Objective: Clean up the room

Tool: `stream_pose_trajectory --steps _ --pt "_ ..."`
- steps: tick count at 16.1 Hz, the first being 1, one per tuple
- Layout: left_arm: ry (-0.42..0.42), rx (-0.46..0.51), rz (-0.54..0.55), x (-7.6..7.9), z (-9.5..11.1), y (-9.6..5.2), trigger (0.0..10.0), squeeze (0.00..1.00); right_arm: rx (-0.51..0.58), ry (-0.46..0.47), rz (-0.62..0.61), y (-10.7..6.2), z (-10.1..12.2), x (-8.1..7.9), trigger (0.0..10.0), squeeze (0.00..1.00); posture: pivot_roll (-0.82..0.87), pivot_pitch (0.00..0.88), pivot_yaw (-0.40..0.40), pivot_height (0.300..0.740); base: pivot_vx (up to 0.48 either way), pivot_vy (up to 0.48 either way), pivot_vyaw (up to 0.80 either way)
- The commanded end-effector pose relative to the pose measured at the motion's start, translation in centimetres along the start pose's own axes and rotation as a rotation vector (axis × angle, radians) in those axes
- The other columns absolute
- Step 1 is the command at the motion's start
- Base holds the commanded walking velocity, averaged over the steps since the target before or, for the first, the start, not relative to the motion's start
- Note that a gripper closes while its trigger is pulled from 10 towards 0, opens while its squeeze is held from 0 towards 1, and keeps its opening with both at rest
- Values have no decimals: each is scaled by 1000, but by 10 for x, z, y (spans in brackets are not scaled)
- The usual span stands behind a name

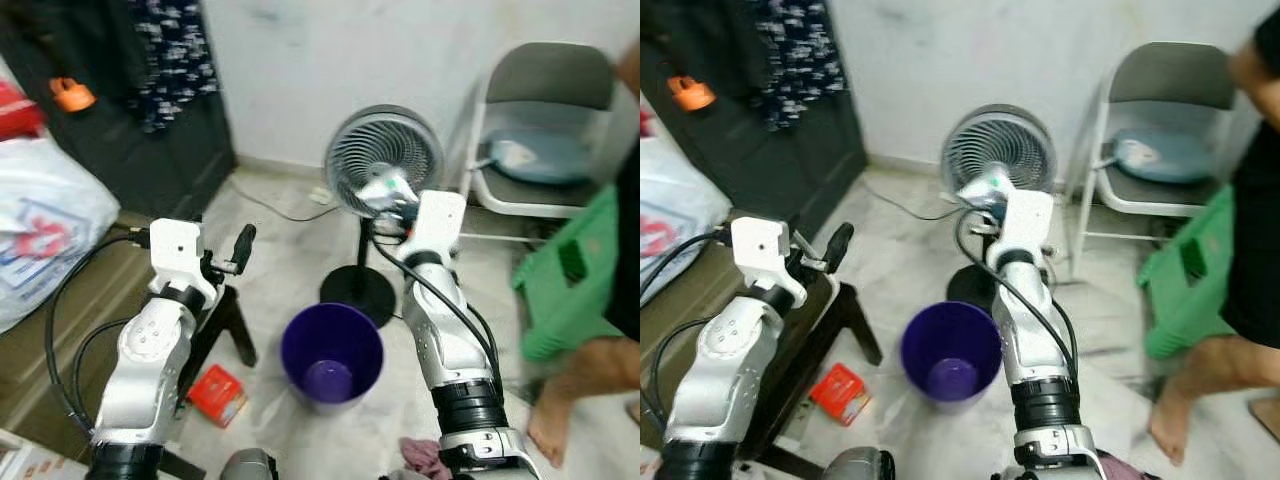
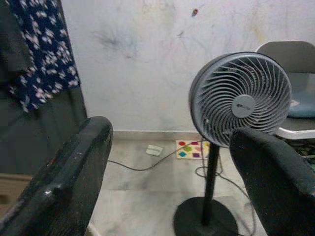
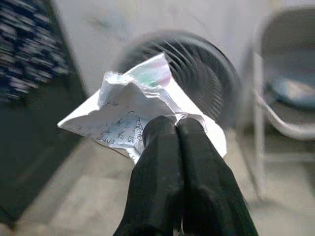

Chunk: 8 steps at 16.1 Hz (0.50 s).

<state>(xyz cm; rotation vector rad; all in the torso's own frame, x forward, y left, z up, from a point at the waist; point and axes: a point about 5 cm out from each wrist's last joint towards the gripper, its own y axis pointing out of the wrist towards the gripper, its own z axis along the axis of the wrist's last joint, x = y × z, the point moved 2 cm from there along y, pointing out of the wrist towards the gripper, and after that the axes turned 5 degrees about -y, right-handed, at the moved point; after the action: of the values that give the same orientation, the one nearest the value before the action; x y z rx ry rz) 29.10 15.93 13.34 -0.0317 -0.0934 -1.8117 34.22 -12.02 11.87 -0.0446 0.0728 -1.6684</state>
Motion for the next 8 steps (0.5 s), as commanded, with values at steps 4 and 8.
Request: stream_pose_trajectory --steps 4,8 --pt "30 17 -84 9 11 -12 10000 0 -145 19 -162 -1 -25 16 10000 0 123 62 46 740 0 0 0" --pt "70 -18 -139 18 12 -32 10000 0 -174 27 -208 2 -31 22 10000 0 145 76 60 740 0 0 0"
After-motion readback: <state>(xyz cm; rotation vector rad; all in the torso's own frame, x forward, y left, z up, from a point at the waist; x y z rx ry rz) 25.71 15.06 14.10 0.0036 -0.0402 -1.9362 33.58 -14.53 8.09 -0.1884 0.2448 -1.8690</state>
